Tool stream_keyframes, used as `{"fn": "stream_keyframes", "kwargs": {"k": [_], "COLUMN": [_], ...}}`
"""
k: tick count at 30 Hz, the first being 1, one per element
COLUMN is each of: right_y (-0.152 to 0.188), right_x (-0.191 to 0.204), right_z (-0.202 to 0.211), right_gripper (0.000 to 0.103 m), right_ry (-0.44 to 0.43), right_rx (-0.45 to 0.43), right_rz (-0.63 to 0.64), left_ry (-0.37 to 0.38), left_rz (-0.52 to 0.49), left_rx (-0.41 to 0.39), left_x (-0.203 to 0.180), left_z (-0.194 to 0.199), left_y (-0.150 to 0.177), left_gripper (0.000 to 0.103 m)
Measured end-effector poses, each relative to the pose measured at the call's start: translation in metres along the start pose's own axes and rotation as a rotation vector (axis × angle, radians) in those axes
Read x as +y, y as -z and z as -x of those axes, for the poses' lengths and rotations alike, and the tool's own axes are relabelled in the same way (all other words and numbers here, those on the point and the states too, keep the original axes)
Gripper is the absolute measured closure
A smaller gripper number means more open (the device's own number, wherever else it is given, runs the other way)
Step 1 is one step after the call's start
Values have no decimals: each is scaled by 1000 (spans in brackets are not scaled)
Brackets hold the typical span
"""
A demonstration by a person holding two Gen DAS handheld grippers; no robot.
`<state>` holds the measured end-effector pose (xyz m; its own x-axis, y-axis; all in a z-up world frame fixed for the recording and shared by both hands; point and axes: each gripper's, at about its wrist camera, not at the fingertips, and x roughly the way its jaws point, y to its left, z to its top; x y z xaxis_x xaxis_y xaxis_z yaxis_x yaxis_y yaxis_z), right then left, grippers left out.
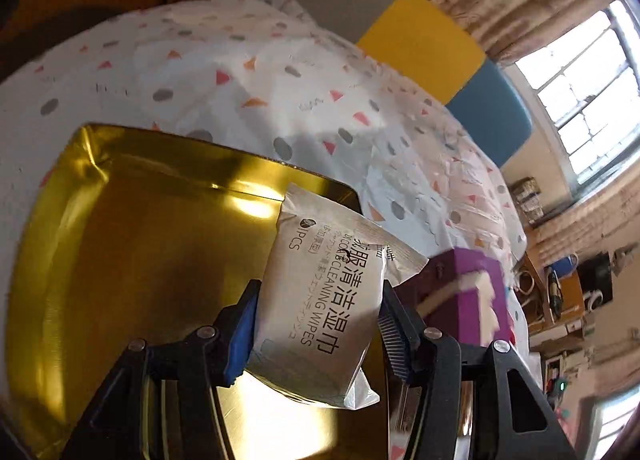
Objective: Organize soft objects
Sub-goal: 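Drop the wipes pack into the tray with left tool while right grasps beige cloth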
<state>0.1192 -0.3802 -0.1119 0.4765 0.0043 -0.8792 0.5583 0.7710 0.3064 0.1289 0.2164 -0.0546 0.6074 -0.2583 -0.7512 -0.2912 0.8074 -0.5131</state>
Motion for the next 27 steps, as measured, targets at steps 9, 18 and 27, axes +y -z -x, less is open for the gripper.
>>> {"fn": "stream_keyframes", "kwargs": {"k": [9, 18, 27], "right_y": [0, 1, 7], "right_x": [8, 7, 0], "right_z": [1, 8, 31], "right_gripper": [89, 100, 103], "right_ry": [41, 12, -130], "right_rx": [-8, -12, -36], "right_rz": [75, 81, 31], "left_ry": [-98, -125, -84], "left_rz": [-50, -160, -219], "left_rx": [-16, -77, -92], "left_x": [-17, -14, -24], "left_z": [-24, 24, 53], "left_y": [-4, 48, 78], "left_gripper": [30, 30, 30]}}
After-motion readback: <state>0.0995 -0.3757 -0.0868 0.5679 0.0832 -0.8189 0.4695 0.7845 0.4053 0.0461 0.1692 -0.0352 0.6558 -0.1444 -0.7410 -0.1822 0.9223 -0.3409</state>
